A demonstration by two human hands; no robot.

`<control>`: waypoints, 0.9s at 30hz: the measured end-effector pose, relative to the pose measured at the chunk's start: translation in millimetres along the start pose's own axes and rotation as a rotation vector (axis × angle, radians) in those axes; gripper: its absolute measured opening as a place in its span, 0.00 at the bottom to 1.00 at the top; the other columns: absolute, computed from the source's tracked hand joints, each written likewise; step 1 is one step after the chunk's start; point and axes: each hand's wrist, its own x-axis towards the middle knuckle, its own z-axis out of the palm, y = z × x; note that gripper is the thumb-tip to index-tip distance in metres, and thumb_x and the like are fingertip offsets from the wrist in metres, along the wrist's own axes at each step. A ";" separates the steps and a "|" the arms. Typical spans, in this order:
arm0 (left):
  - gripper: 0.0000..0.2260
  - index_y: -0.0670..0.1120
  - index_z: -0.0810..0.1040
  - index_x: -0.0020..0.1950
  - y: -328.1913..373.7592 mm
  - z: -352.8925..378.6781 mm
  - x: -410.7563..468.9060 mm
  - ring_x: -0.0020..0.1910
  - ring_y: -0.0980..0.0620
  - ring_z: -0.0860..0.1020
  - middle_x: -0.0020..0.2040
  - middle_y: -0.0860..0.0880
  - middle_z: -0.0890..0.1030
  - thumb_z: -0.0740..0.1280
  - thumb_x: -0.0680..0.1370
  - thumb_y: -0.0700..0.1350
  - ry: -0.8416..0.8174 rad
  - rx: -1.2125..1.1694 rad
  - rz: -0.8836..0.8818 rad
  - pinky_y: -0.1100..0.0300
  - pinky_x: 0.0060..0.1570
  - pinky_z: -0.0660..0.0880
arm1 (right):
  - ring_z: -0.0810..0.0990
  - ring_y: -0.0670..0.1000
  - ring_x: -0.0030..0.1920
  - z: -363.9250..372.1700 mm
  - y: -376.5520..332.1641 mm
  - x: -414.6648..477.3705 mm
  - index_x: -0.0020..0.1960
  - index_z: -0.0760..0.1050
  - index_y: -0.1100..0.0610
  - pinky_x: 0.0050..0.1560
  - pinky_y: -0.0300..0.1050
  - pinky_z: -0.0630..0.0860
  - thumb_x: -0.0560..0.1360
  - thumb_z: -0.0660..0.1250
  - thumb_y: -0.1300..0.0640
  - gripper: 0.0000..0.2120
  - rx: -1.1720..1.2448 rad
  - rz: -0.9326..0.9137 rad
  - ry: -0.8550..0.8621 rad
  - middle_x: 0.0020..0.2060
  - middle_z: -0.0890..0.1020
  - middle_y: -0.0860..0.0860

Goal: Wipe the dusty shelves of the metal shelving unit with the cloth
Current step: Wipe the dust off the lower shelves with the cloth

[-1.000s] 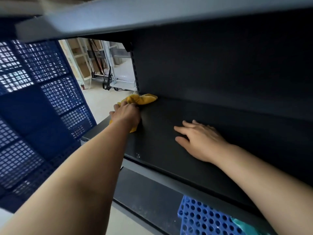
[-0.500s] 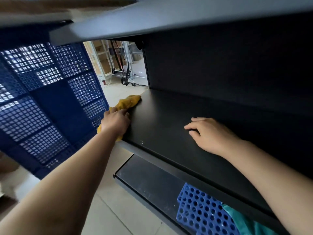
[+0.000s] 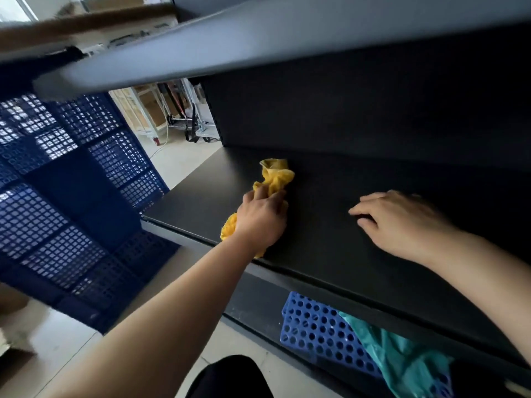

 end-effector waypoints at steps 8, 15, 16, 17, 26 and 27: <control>0.21 0.56 0.61 0.76 111.1 25.9 13.6 0.74 0.41 0.55 0.76 0.48 0.59 0.51 0.83 0.53 -0.098 -0.011 0.286 0.47 0.71 0.57 | 0.71 0.50 0.67 -12.9 43.8 -50.9 0.68 0.72 0.44 0.64 0.48 0.71 0.81 0.57 0.52 0.17 0.004 0.257 0.046 0.69 0.71 0.43; 0.20 0.53 0.64 0.74 125.4 27.8 37.8 0.70 0.42 0.61 0.73 0.48 0.62 0.53 0.82 0.53 -0.094 -0.026 0.299 0.47 0.67 0.61 | 0.72 0.50 0.67 -7.2 33.0 -56.0 0.68 0.72 0.44 0.64 0.49 0.72 0.81 0.57 0.54 0.17 0.051 0.321 0.024 0.69 0.72 0.44; 0.19 0.52 0.66 0.73 116.2 25.6 41.8 0.69 0.42 0.62 0.73 0.47 0.63 0.53 0.82 0.52 -0.083 -0.030 0.251 0.47 0.67 0.62 | 0.71 0.50 0.67 -5.8 25.4 -50.1 0.68 0.72 0.45 0.64 0.49 0.72 0.81 0.56 0.55 0.17 0.059 0.312 0.017 0.69 0.72 0.44; 0.19 0.51 0.67 0.72 105.5 22.8 46.7 0.69 0.42 0.62 0.72 0.47 0.64 0.54 0.82 0.52 -0.074 -0.027 0.201 0.47 0.66 0.62 | 0.71 0.50 0.67 -4.4 17.4 -43.3 0.68 0.71 0.45 0.65 0.49 0.71 0.81 0.56 0.55 0.18 0.063 0.301 0.017 0.69 0.71 0.44; 0.19 0.49 0.68 0.72 -42.5 -10.0 90.4 0.72 0.40 0.59 0.75 0.45 0.61 0.54 0.82 0.50 -0.008 -0.035 -0.087 0.44 0.69 0.59 | 0.67 0.50 0.70 24.7 -82.6 36.4 0.71 0.68 0.46 0.69 0.51 0.66 0.82 0.55 0.55 0.19 0.136 0.106 0.015 0.72 0.69 0.45; 0.19 0.49 0.68 0.72 -61.0 -13.8 95.8 0.72 0.40 0.59 0.75 0.44 0.61 0.54 0.81 0.50 0.005 -0.028 -0.111 0.43 0.69 0.59 | 0.65 0.50 0.72 28.1 -92.8 43.9 0.72 0.66 0.46 0.70 0.51 0.64 0.82 0.54 0.54 0.19 0.142 0.087 0.012 0.73 0.67 0.45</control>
